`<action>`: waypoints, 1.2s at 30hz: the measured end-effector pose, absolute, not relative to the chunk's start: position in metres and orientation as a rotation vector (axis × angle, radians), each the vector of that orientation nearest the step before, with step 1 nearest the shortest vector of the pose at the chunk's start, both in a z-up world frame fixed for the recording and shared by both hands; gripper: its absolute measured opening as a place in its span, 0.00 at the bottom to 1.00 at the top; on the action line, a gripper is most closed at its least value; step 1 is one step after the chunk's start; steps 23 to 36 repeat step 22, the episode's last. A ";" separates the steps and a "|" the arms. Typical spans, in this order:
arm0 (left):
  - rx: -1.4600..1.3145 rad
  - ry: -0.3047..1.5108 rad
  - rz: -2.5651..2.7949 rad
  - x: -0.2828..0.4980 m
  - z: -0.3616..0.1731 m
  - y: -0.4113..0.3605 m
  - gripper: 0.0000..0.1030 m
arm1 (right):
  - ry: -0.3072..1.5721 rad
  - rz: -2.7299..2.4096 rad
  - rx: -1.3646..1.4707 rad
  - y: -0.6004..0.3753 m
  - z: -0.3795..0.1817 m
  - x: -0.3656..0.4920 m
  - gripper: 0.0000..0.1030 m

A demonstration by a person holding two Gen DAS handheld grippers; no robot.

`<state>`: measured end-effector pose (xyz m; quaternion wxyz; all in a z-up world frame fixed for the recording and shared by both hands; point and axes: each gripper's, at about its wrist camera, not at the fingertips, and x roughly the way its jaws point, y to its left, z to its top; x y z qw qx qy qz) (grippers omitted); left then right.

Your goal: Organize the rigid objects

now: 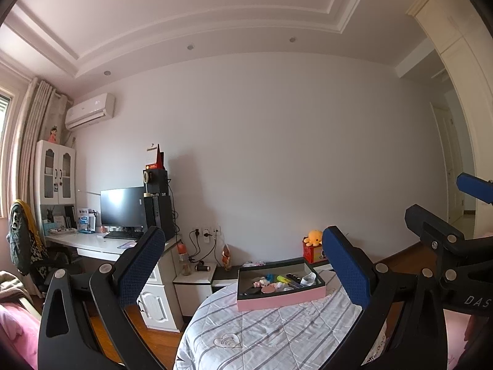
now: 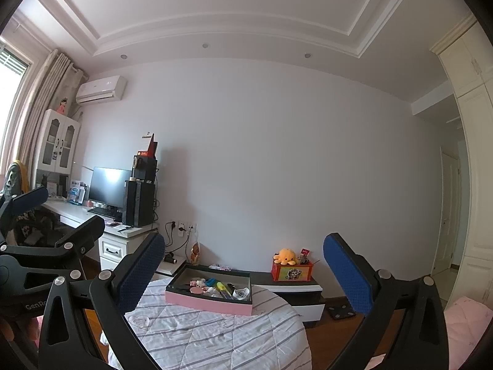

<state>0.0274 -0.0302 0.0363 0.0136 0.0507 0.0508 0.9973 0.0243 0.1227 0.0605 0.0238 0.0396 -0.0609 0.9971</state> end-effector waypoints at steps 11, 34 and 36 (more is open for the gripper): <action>0.152 0.166 3.112 0.027 0.036 -0.031 1.00 | -0.197 3.083 0.123 0.119 0.060 0.025 1.00; 0.145 0.172 3.113 0.025 0.036 -0.030 1.00 | -0.203 3.082 0.118 0.120 0.060 0.024 1.00; 0.145 0.172 3.113 0.025 0.036 -0.030 1.00 | -0.203 3.082 0.118 0.120 0.060 0.024 1.00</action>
